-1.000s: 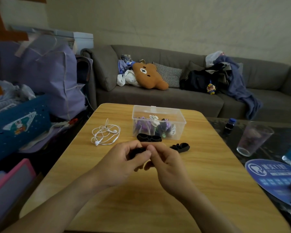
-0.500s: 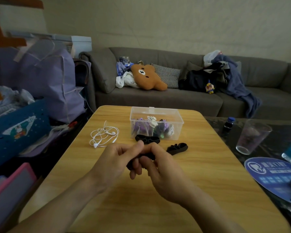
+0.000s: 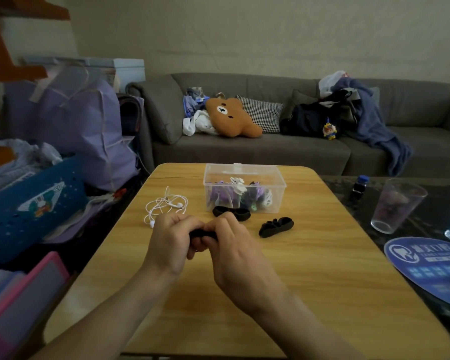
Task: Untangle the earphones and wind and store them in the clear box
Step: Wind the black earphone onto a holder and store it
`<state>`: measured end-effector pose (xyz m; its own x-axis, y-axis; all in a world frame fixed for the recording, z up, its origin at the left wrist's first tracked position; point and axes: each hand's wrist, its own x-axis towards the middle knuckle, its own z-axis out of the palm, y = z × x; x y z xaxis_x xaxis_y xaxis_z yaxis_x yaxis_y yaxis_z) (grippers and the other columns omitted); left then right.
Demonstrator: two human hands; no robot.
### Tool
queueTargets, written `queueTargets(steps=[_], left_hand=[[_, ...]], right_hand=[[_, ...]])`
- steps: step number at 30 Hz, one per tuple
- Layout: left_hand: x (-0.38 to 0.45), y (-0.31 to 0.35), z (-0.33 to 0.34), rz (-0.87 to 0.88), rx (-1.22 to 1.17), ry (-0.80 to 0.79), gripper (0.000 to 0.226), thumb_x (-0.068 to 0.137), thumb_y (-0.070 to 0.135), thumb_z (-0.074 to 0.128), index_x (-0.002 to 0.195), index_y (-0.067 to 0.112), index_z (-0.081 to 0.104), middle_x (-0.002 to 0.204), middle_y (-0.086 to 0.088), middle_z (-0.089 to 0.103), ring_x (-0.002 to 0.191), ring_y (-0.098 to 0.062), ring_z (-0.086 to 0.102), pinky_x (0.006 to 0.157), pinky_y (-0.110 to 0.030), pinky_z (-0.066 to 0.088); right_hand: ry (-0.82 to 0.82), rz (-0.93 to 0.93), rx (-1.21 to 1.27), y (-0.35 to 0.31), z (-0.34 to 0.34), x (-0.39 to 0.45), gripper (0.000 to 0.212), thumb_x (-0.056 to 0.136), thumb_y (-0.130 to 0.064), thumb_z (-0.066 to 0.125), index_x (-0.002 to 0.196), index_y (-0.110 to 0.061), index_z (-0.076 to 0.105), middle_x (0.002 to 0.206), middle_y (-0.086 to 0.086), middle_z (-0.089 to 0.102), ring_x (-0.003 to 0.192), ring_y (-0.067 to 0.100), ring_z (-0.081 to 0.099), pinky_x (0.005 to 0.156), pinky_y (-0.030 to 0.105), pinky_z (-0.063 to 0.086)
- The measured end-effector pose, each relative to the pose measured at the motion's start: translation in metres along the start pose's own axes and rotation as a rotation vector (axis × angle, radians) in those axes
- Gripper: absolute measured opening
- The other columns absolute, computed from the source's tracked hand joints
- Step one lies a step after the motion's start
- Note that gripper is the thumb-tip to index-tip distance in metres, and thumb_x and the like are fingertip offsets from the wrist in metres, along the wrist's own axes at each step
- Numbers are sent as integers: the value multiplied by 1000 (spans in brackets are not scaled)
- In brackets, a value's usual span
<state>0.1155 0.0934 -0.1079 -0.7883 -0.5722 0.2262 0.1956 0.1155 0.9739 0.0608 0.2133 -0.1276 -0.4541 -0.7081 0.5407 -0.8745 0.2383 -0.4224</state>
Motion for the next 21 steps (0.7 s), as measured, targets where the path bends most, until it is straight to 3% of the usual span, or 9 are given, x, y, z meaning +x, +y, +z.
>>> queueTargets(steps=[3, 5, 9, 11, 13, 15, 17, 19, 21], left_hand=[[1, -3, 7, -70, -27, 118, 28, 77, 1, 54, 52, -12, 52, 50, -15, 40, 43, -20, 33, 37, -19, 25], [0, -2, 15, -104, -30, 157, 32, 82, -6, 48, 50, -7, 53, 49, -16, 43, 41, -20, 35, 36, -20, 27], [-3, -3, 33, -202, -87, 154, 36, 86, 1, 54, 50, 0, 57, 50, -14, 49, 41, -18, 39, 40, -24, 32], [-2, -5, 42, -263, -123, 89, 25, 91, 8, 57, 71, -3, 67, 63, -15, 57, 51, -20, 48, 48, -29, 40], [2, -4, 48, -370, -202, -3, 22, 95, 11, 59, 102, -9, 65, 84, -20, 61, 69, -24, 57, 61, -35, 51], [12, 0, 47, -442, -204, -89, 24, 95, 11, 59, 108, -8, 67, 93, -21, 66, 82, -28, 61, 79, -43, 54], [26, 5, 43, -435, -191, -71, 18, 95, 12, 58, 99, 0, 71, 92, -16, 71, 87, -26, 65, 86, -44, 52], [41, 5, 42, -378, -162, 12, 14, 96, 10, 56, 95, 5, 68, 91, -13, 70, 86, -25, 65, 84, -41, 51], [52, -1, 51, -257, 47, 20, 13, 97, 7, 55, 96, 9, 68, 94, -11, 72, 83, -21, 67, 77, -33, 54]], right_hand=[[1, 7, -9, -2, 4, 0, 17, 107, -24, 39, 113, -16, 53, 104, -5, 44, 84, 12, 45, 76, 29, 45], [6, 21, -6, -1, 2, 0, 14, 107, -20, 38, 111, -15, 50, 104, -4, 42, 81, 13, 44, 73, 29, 45], [8, 96, -11, 11, -4, -3, 9, 105, -11, 41, 109, -15, 48, 105, -5, 39, 80, 12, 44, 69, 19, 37], [17, 142, -8, 20, -8, -2, 10, 103, -9, 42, 110, -14, 47, 105, -6, 38, 81, 12, 43, 66, 14, 33], [21, 194, 4, 30, -10, -2, 16, 100, -3, 44, 110, -15, 46, 105, -6, 37, 82, 12, 44, 64, 14, 35], [48, 260, 56, 38, -11, -1, 18, 99, -1, 43, 106, -17, 44, 105, -6, 39, 79, 13, 47, 63, 19, 40], [107, 321, 125, 45, -18, 1, 14, 102, -4, 41, 101, -17, 45, 102, -4, 44, 77, 12, 48, 64, 25, 43], [199, 411, 188, 58, -28, 5, 14, 104, -7, 40, 100, -20, 46, 99, -6, 48, 78, 5, 49, 65, 18, 42], [273, 572, 209, 76, -40, 7, 15, 104, -8, 41, 103, -23, 46, 100, -5, 52, 79, 2, 49, 61, 15, 40]])
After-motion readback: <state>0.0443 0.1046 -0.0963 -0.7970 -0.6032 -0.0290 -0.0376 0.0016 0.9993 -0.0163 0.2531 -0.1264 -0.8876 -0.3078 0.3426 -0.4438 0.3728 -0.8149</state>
